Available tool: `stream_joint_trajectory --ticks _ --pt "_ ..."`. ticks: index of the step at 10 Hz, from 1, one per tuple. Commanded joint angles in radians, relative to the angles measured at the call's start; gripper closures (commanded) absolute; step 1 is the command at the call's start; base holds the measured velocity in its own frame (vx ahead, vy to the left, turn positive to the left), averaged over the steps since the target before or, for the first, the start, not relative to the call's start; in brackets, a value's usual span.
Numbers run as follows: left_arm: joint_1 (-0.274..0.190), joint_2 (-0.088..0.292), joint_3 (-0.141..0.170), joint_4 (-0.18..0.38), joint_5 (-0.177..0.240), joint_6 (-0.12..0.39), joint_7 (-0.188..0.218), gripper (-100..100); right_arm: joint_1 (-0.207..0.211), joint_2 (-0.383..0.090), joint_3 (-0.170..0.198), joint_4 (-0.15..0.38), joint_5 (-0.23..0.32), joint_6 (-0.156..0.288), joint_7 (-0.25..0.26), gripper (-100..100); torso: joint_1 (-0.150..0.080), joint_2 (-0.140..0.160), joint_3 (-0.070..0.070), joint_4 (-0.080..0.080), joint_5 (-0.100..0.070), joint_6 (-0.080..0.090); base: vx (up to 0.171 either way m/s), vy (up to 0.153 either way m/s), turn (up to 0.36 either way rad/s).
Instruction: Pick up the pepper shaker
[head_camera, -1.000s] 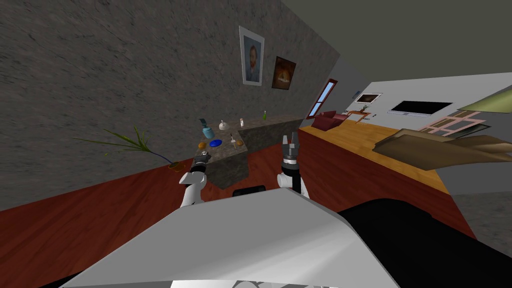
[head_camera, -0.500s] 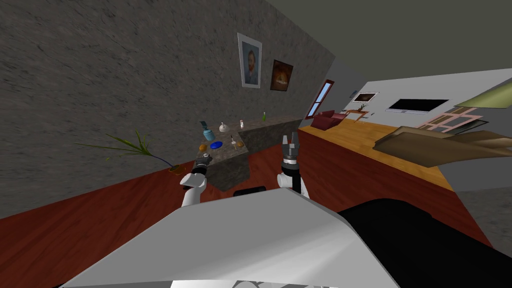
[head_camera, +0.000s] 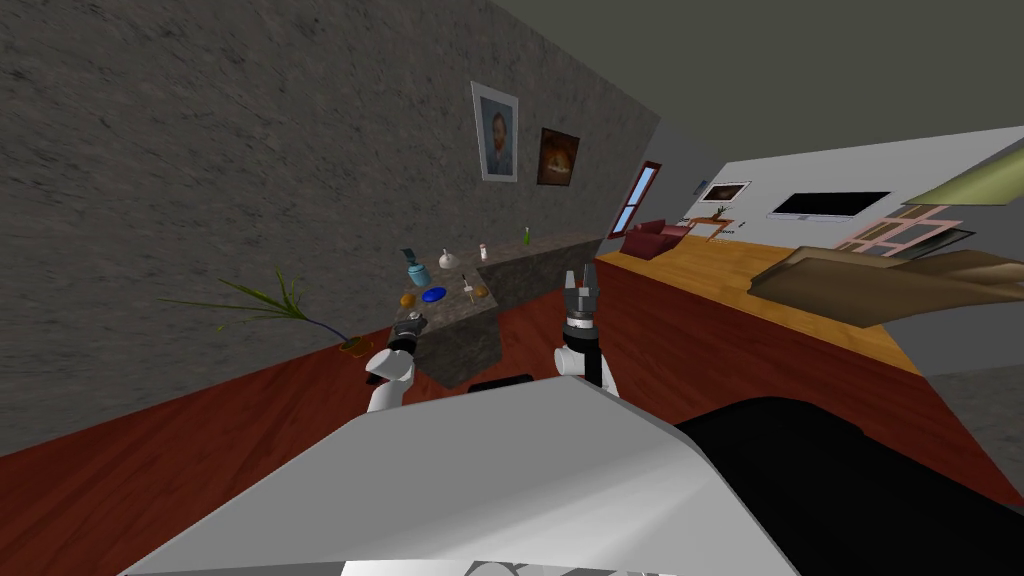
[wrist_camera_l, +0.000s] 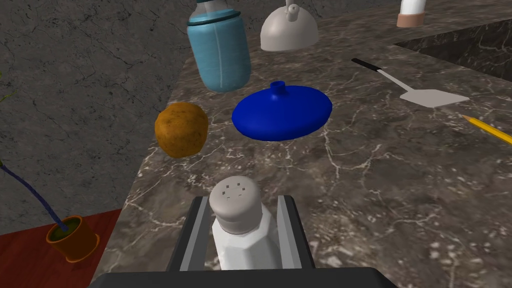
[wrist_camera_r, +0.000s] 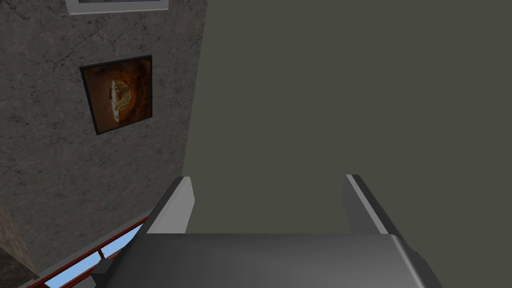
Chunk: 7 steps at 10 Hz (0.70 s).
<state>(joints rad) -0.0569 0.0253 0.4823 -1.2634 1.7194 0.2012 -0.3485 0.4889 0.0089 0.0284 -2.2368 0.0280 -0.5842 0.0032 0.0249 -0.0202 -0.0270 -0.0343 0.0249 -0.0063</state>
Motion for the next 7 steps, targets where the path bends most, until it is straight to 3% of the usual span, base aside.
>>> stream_joint_trajectory --ticks 1,3,4,5,6,7 --pt "0.026 0.002 -0.022 -0.006 -0.050 -0.020 0.050 100 0.000 0.000 0.000 0.000 0.000 0.000 0.000 0 0.000 0.000 0.000 0.000 0.000 0.000 0.015 0.028 -0.011" --pt "0.026 0.002 -0.022 -0.006 -0.089 -0.020 0.108 100 0.000 0.000 0.000 0.000 0.000 0.000 0.000 0 0.002 0.000 -0.003 -0.006 0.003 -0.003 -0.002 0.001 0.002" --pt "0.072 -0.007 -0.078 -0.063 -0.135 -0.073 0.144 100 0.000 0.000 0.000 0.000 0.000 0.000 0.000 0 0.003 0.000 -0.004 -0.007 0.005 -0.004 0.027 0.045 -0.032" --pt "0.092 -0.007 -0.089 -0.067 -0.166 -0.083 0.180 100 0.000 0.000 0.000 0.000 0.000 0.000 0.000 0 0.006 -0.001 -0.005 -0.008 0.006 -0.004 0.035 0.061 -0.043" --pt "0.092 -0.007 -0.089 -0.067 -0.183 -0.083 0.192 100 0.000 0.000 0.000 0.000 0.000 0.000 0.000 0 0.008 -0.002 -0.007 -0.011 0.007 -0.005 0.017 0.032 -0.013" --pt "0.092 -0.007 -0.089 -0.067 -0.217 -0.083 0.234 100 0.000 0.000 0.000 0.000 0.000 0.000 0.000 0 0.009 -0.002 -0.008 -0.013 0.008 -0.007 0.000 0.006 0.008"
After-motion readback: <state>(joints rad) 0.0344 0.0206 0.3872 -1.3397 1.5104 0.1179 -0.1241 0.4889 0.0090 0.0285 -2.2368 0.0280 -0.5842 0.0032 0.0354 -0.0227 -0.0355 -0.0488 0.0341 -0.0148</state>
